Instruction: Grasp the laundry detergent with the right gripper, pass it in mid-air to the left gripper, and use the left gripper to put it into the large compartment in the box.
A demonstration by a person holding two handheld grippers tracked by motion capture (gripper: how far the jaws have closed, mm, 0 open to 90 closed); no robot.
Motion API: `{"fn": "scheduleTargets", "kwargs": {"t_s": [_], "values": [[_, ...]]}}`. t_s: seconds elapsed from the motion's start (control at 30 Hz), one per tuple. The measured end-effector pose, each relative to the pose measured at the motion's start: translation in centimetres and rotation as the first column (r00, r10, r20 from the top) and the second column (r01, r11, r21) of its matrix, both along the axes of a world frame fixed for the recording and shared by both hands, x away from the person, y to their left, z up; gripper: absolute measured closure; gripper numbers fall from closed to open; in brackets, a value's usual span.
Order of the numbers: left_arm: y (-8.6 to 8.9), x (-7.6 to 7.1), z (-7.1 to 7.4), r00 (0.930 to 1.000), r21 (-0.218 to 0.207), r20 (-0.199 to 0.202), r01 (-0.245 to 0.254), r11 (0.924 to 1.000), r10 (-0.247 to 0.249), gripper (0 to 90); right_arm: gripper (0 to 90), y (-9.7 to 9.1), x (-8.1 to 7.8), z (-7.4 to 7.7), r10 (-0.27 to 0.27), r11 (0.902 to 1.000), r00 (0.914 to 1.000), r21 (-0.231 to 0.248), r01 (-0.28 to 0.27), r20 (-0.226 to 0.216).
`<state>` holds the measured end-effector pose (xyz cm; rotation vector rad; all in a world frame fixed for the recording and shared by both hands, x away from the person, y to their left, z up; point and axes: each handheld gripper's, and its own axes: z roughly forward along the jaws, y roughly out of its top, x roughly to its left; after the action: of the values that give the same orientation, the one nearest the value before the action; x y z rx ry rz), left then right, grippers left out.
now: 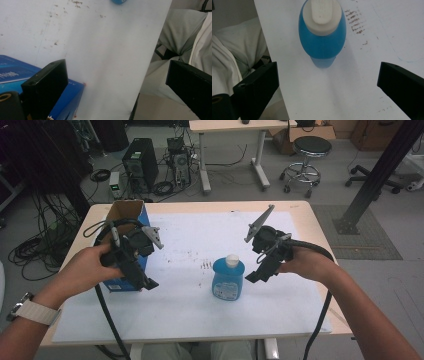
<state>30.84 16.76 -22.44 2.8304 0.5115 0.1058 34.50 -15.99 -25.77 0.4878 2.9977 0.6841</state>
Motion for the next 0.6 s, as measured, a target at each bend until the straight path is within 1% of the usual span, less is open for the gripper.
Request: {"fn": "scheduleTargets", "kwargs": {"t_s": [0.03,0.07,0.17,0.3,0.33,0.37,0.5,0.53,0.6], "values": [[0.0,0.0,0.0,1.0000,0.000,0.001,-0.003,1.0000,0.003,4.7,3.8,-0.2,0.0,-0.2,-0.004,0.9999,1.0000,0.015,0.004,-0.003],[0.0,0.0,0.0,1.0000,-0.001,0.001,-0.006,1.0000,0.006,4.7,3.8,-0.2,0.0,-0.2,-0.004,0.9999,1.0000,0.015,0.004,-0.003],[0.1,0.0,0.0,1.0000,-0.001,0.001,-0.010,1.0000,0.010,4.7,3.6,-0.4,0.0,-0.6,-0.009,0.9992,1.0000,0.039,0.009,-0.003],[0.1,0.0,0.0,1.0000,0.000,0.001,-0.009,1.0000,0.009,4.7,3.7,-0.8,-0.1,-1.3,-0.015,0.9967,0.9999,0.079,0.015,0.001],[0.1,0.0,0.0,0.9999,0.000,0.000,-0.011,0.9999,0.011,4.7,3.7,-0.8,-0.1,-1.3,-0.015,0.9967,0.9999,0.079,0.015,0.001],[0.1,0.0,0.0,1.0000,0.001,0.000,-0.009,1.0000,0.009,4.7,3.6,-0.9,-0.2,-1.7,-0.020,0.9955,0.9998,0.093,0.020,0.003],[0.1,0.0,0.0,0.9999,0.000,0.000,-0.010,0.9999,0.010,4.7,3.7,-1.2,-0.2,-2.2,-0.021,0.9939,0.9998,0.108,0.021,-0.001],[0.1,0.0,0.0,1.0000,-0.001,0.000,-0.008,1.0000,0.008,4.7,3.6,-1.3,-0.3,-2.6,-0.025,0.9921,0.9997,0.123,0.026,-0.003],[0.0,0.0,0.0,1.0000,-0.001,0.000,-0.008,1.0000,0.008,4.7,3.7,-1.4,-0.3,-2.7,-0.029,0.9912,0.9996,0.129,0.029,-0.003]]}}
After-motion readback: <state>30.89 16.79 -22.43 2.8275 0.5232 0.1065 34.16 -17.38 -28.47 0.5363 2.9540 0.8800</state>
